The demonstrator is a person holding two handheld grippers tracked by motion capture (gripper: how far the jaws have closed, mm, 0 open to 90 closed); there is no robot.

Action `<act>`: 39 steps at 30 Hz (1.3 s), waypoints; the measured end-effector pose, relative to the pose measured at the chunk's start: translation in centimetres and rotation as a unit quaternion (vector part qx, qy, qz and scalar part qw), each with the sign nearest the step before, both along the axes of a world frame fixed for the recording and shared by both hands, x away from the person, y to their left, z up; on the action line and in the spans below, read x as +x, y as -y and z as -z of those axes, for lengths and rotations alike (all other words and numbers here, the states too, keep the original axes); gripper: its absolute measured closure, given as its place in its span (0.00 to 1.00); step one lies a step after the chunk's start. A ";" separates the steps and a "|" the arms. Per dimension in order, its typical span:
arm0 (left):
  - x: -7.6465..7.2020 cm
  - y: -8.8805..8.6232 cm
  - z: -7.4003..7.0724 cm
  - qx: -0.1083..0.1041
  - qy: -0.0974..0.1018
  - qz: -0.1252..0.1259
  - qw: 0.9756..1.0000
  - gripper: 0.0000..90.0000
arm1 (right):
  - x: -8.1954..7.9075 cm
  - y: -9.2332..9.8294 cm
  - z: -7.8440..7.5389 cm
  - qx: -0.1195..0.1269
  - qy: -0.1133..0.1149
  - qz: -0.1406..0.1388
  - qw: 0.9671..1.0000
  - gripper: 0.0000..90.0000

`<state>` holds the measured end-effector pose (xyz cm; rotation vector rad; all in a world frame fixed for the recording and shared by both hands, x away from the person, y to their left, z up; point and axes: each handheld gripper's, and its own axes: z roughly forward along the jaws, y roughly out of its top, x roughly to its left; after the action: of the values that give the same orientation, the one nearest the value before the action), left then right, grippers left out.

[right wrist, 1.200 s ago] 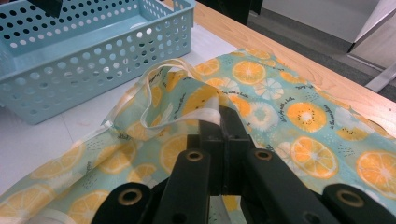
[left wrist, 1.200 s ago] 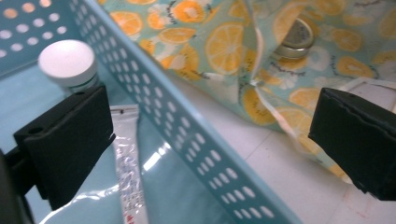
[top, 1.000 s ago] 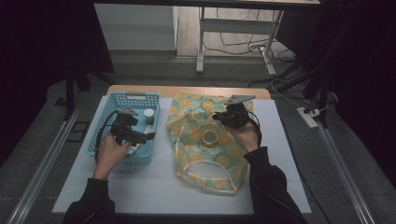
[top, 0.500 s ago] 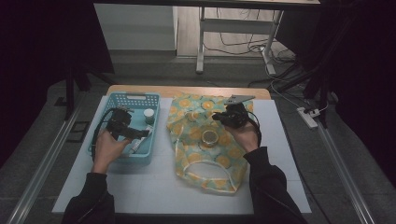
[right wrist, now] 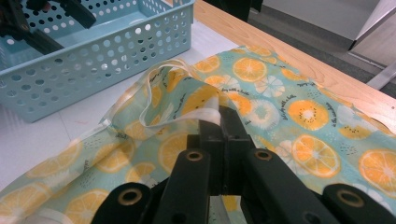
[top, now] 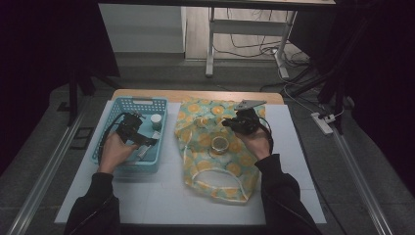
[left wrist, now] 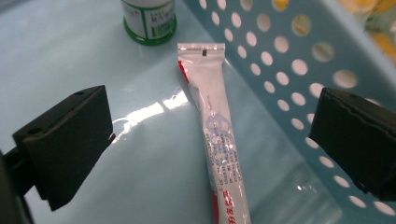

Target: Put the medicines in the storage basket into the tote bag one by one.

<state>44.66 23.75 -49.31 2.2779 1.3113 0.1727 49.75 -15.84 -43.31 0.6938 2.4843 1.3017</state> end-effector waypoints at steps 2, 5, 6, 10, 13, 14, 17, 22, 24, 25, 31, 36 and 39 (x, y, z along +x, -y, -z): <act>0.2 0.3 0.4 0.009 -0.011 0.006 1.000 0.00 | 0.0 0.0 0.0 0.000 0.000 0.000 1.000 1.00; 0.4 0.6 0.9 0.021 -0.029 0.013 0.999 0.00 | 0.0 0.0 0.0 0.000 0.000 0.000 1.000 1.00; 0.5 0.7 1.1 0.027 -0.034 0.014 0.999 0.01 | 0.0 0.0 0.0 0.000 0.001 0.000 1.000 1.00; 0.6 1.0 1.4 0.047 -0.043 0.014 0.998 0.06 | -0.1 0.0 -0.1 0.000 0.001 -0.001 1.000 1.00; 0.5 1.2 1.6 0.069 -0.047 0.015 0.996 0.16 | -0.1 0.0 -0.1 0.001 0.002 -0.002 1.000 1.00; 0.5 1.3 1.7 0.077 -0.048 0.013 0.996 0.17 | -0.1 0.0 -0.1 0.001 0.002 -0.002 1.000 1.00; 0.5 1.6 1.9 0.084 -0.054 0.023 0.995 0.33 | -0.1 0.0 -0.1 0.000 0.002 -0.002 1.000 1.00; 0.5 1.6 1.9 0.084 -0.060 0.024 0.994 0.51 | -0.2 0.0 -0.2 0.000 0.004 -0.002 1.000 1.00; 0.5 1.5 1.8 0.079 -0.060 0.021 0.995 0.56 | -0.2 0.0 -0.2 0.000 0.004 -0.002 1.000 1.00; 0.5 1.5 1.8 0.079 -0.059 0.020 0.995 0.59 | -0.2 0.0 -0.2 0.000 0.004 -0.002 1.000 1.00; 0.6 1.4 1.8 0.072 -0.062 0.018 0.995 0.72 | -0.2 0.0 -0.3 0.001 0.005 -0.002 1.000 1.00; 0.6 1.4 1.7 0.073 -0.063 0.013 0.995 0.79 | -0.2 0.0 -0.3 0.002 0.005 -0.002 1.000 1.00; 0.6 1.4 1.7 0.072 -0.064 0.012 0.995 0.80 | -0.2 0.0 -0.3 0.002 0.006 -0.002 1.000 1.00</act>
<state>45.27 22.40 -51.04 2.4608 1.3743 0.1180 49.53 -15.84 -42.98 0.6806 2.4766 1.3086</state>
